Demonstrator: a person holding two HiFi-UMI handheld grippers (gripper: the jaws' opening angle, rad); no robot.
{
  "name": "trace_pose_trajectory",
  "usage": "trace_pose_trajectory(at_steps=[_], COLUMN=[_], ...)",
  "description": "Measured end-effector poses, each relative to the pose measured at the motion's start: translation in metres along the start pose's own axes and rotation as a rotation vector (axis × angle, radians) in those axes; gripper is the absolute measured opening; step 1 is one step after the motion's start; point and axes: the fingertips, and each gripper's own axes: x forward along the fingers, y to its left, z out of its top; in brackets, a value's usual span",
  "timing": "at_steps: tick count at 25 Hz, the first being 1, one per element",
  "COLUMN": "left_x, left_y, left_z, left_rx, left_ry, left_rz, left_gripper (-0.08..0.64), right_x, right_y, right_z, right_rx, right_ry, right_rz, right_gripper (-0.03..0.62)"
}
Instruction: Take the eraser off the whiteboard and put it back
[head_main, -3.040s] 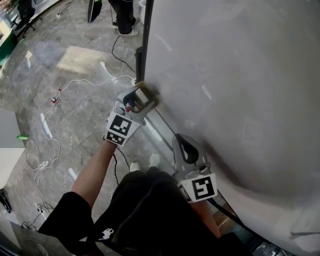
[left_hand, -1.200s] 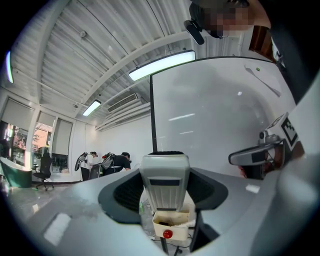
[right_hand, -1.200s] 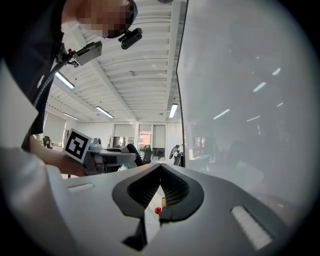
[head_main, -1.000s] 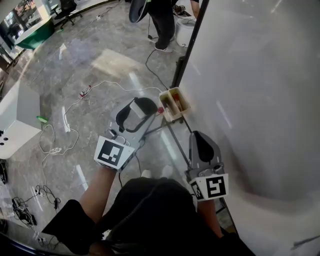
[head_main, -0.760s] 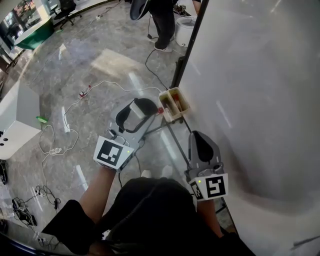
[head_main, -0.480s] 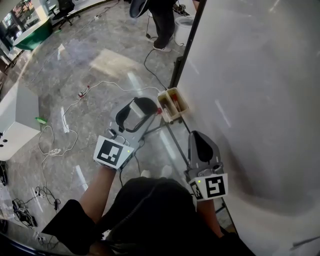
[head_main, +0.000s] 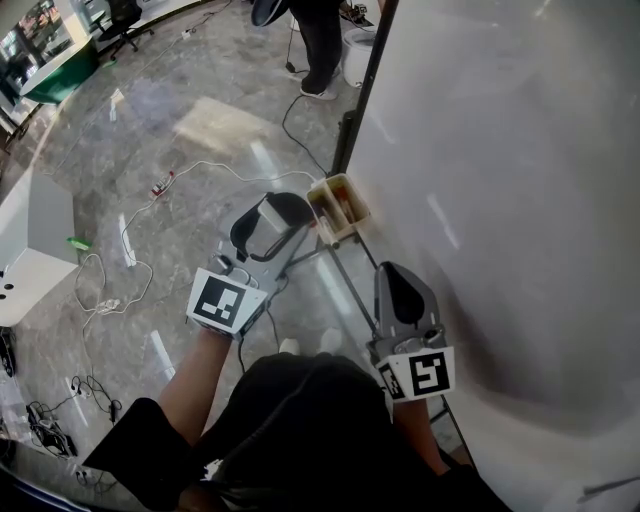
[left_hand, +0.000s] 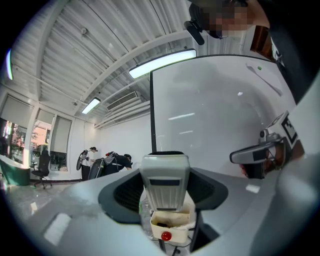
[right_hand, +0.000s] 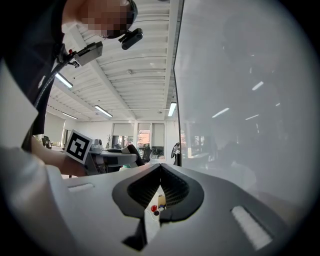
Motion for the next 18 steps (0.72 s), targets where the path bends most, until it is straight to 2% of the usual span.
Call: trace_pose_trajectory(at_steps=[7,18], left_x=[0.018,0.052], left_y=[-0.002,-0.008], left_z=[-0.015,-0.033], left_rx=[0.005,0.046], left_ry=[0.024,0.041], left_rz=[-0.018,-0.087], left_gripper=[0.276,0.276], right_x=[0.001,0.000], right_y=[-0.007,-0.017], right_z=[-0.005,-0.013], right_rx=[0.005,0.006], right_ry=[0.006,0.029], right_rz=[-0.002,-0.008], right_gripper=[0.009,0.009])
